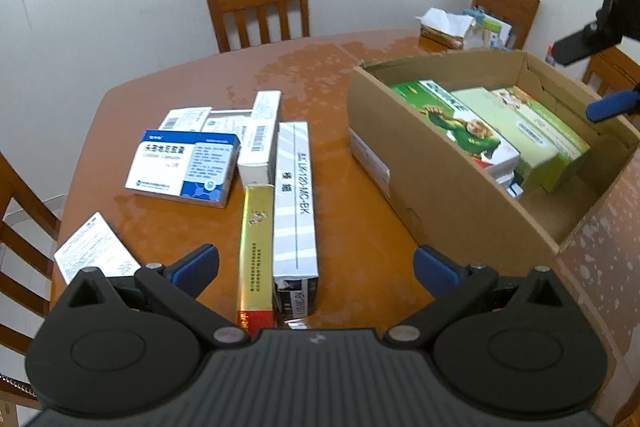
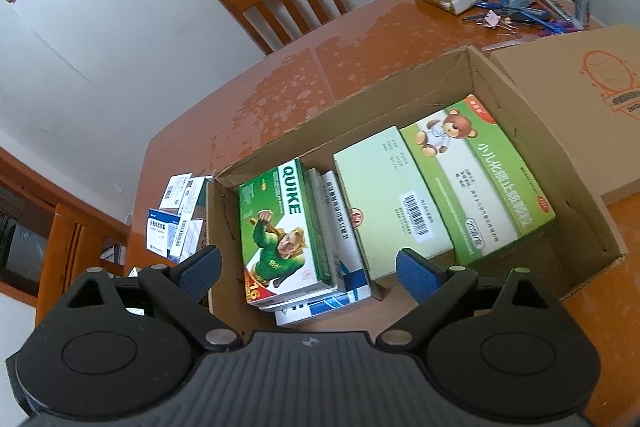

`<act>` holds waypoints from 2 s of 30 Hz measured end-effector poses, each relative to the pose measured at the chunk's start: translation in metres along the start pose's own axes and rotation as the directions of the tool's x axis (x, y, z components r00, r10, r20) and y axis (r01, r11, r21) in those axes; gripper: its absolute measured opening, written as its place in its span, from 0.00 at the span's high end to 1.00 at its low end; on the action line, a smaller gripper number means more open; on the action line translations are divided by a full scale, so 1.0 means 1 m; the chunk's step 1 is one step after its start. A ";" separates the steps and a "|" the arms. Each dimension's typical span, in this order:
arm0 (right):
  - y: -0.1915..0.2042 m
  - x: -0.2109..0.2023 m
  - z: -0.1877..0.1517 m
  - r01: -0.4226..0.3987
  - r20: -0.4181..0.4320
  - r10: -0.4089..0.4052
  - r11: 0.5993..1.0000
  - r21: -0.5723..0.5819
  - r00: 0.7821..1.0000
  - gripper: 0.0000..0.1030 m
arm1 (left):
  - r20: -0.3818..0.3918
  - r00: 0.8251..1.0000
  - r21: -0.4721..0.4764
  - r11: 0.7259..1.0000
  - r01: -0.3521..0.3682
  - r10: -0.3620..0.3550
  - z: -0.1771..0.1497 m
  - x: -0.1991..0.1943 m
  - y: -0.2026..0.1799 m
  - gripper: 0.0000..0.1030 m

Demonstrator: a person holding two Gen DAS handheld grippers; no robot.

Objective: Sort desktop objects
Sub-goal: 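Raise the open right gripper out of the cardboard box, then move the right gripper down over the long white lettered box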

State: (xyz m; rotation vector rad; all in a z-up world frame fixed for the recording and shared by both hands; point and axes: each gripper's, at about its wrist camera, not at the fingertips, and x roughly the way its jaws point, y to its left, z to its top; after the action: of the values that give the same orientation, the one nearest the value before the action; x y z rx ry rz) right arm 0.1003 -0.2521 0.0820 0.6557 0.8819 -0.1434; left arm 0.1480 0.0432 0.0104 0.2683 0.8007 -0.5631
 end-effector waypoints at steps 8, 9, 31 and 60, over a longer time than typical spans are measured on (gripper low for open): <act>-0.016 -0.006 0.003 0.010 0.021 -0.011 0.999 0.040 1.000 0.06 | -0.017 0.999 0.011 0.999 0.037 -0.036 0.001 0.009 -0.005 0.00; -0.017 -0.006 0.004 0.011 0.022 -0.012 0.999 0.043 1.000 0.06 | -0.022 0.999 0.007 0.999 0.045 -0.045 0.001 0.010 -0.005 0.00; 0.177 0.092 -0.011 -0.300 -0.313 0.206 0.909 -0.290 0.927 0.06 | 0.018 0.990 0.045 0.989 0.140 -0.141 -0.012 0.016 -0.004 0.00; 0.180 0.170 -0.045 -0.126 -0.412 -0.010 0.945 -0.301 0.911 0.23 | 0.030 0.977 0.060 0.976 0.211 -0.213 -0.025 0.021 0.010 0.00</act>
State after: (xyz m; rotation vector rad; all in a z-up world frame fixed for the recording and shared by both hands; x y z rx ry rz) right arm 0.2467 -0.0573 0.0180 0.4068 1.2570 0.2003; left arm 0.1500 0.0544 -0.0217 0.2255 0.7840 -0.7908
